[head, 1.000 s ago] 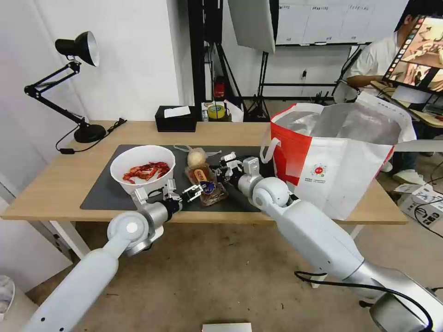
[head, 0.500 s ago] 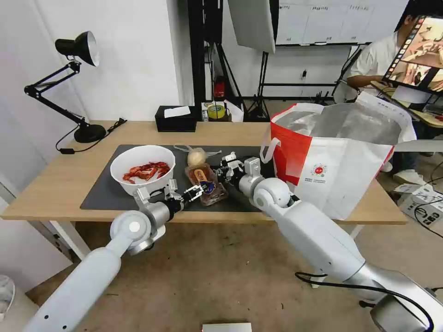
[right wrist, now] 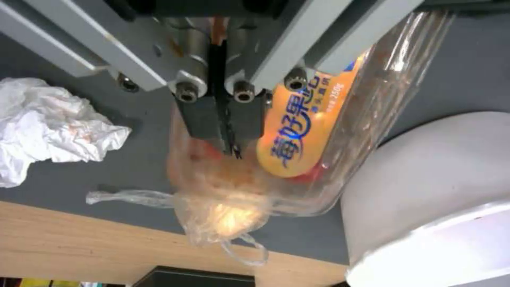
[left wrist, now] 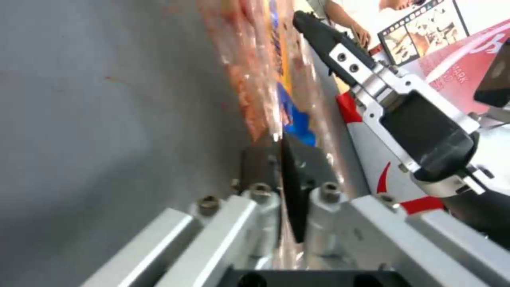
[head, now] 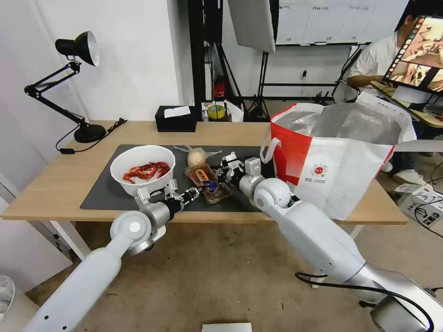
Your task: Pick up the trash from the table and place it into the takeout bag.
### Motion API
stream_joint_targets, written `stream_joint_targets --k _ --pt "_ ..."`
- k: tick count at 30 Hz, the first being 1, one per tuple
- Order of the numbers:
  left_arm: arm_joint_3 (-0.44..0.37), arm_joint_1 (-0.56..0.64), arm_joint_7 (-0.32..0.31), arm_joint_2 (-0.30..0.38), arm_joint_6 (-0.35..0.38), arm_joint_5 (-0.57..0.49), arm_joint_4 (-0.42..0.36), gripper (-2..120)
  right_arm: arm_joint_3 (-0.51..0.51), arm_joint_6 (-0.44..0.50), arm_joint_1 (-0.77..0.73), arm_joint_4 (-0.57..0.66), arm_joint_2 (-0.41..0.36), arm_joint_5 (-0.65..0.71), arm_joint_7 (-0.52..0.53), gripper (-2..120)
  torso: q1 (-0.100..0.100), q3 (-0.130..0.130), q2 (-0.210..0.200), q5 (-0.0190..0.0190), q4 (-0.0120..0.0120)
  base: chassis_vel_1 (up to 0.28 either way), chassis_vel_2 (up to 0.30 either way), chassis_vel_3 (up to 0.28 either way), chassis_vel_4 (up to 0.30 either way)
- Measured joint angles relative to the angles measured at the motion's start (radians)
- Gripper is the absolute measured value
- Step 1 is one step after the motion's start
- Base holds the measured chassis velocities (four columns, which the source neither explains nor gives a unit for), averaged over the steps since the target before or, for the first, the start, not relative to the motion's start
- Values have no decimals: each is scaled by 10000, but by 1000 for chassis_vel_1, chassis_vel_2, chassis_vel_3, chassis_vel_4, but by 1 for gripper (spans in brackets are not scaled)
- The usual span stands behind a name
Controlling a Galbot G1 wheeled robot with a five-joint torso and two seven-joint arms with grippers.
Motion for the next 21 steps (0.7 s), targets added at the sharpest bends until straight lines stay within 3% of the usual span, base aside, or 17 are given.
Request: stream_joint_targets --k 13,21 --pt "-1 11 -7 -59 -35 18 -35 0 213 -3 -113 336 -109 52 12 0 0 0 0 0 1 0 0 0 0" --pt "-145 124 -59 -59 -45 18 -218 0 678 -6 -671 1446 -751 117 30 0 0 0 0 1 1 0 0 0 0"
